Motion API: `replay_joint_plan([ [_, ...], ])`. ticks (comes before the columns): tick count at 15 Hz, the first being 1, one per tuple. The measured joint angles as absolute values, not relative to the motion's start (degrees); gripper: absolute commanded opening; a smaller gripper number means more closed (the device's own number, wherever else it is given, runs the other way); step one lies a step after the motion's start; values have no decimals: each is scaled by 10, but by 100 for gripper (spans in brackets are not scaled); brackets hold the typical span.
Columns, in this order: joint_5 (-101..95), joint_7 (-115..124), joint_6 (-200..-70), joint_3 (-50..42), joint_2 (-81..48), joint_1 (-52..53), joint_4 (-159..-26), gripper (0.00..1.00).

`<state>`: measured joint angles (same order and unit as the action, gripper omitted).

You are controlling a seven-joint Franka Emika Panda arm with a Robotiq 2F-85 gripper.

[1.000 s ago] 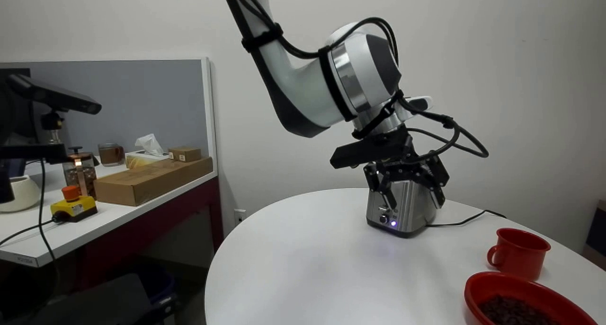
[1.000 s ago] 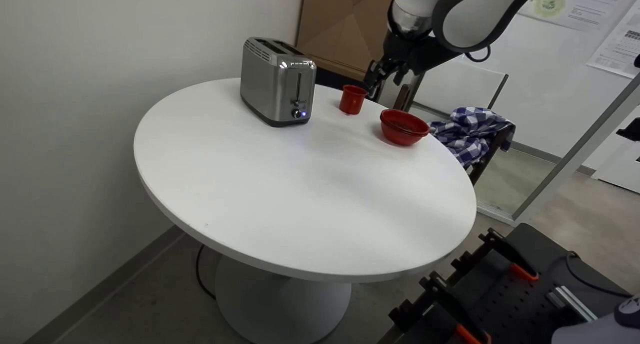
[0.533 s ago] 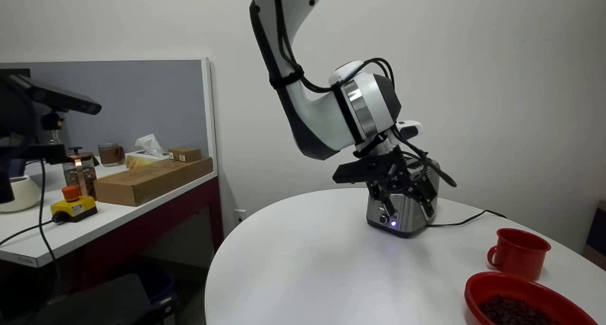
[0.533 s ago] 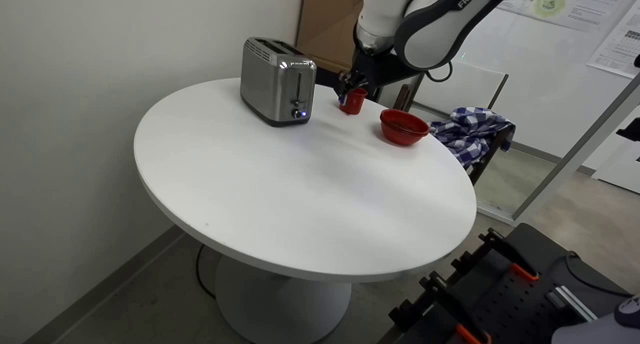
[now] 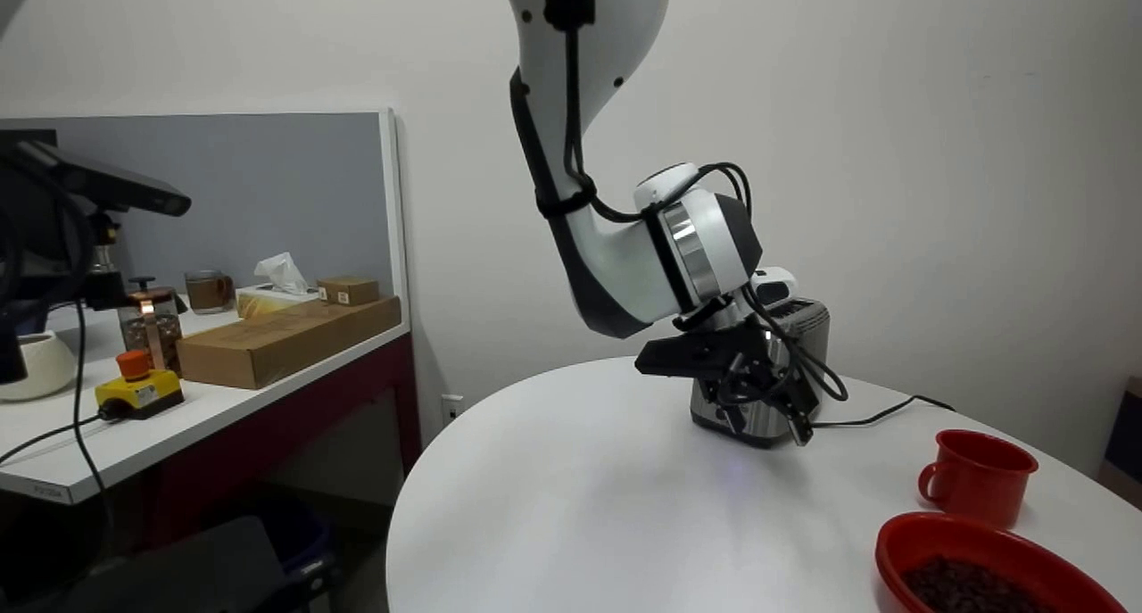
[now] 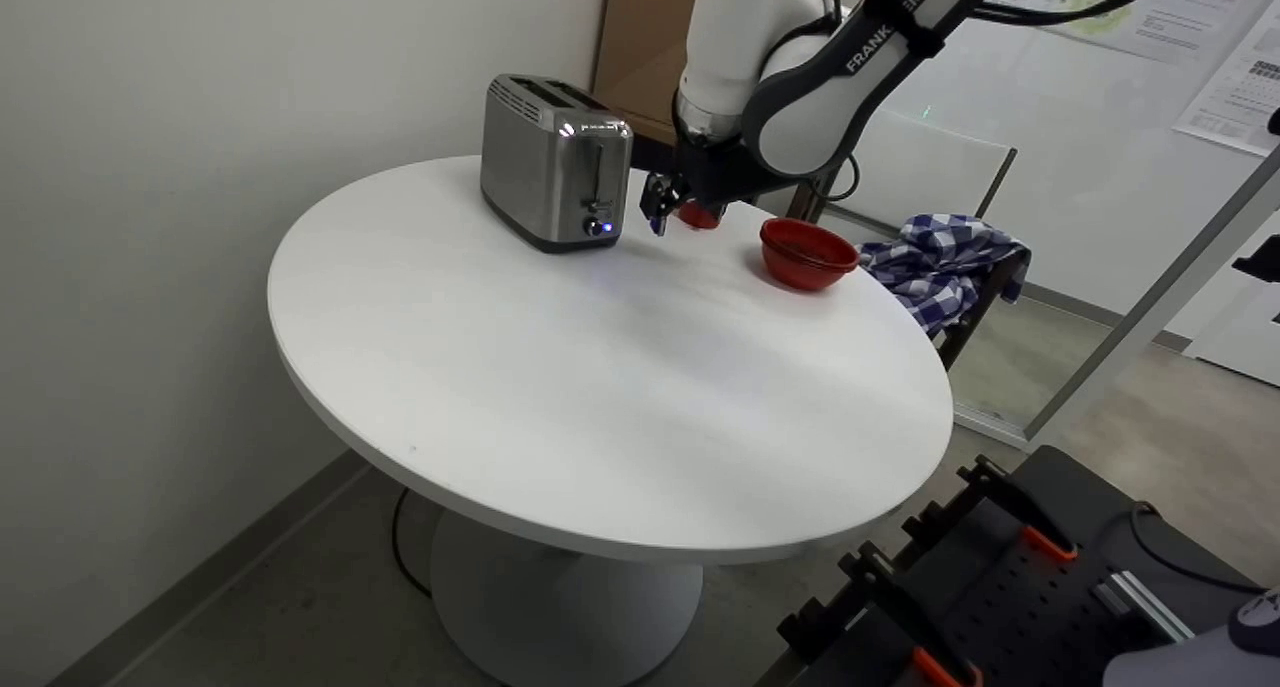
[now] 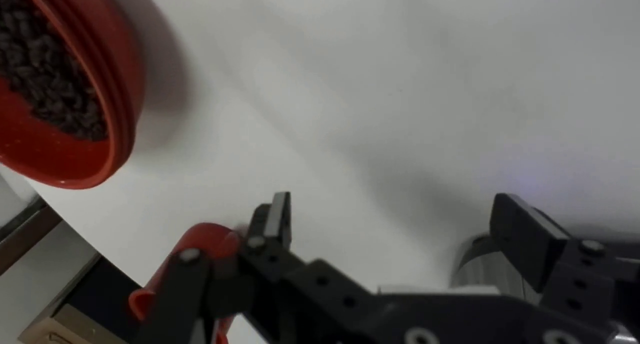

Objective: Release the lever on the toaster upwards

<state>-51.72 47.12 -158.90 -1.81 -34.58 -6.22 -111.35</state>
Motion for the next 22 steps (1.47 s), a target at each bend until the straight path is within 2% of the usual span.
replay_joint_plan([
  [10,-272,164,-1590,-33,-386,-29,-1077,100],
  [22,-237,66,-1590,-70,-393,2,-1053,100],
])
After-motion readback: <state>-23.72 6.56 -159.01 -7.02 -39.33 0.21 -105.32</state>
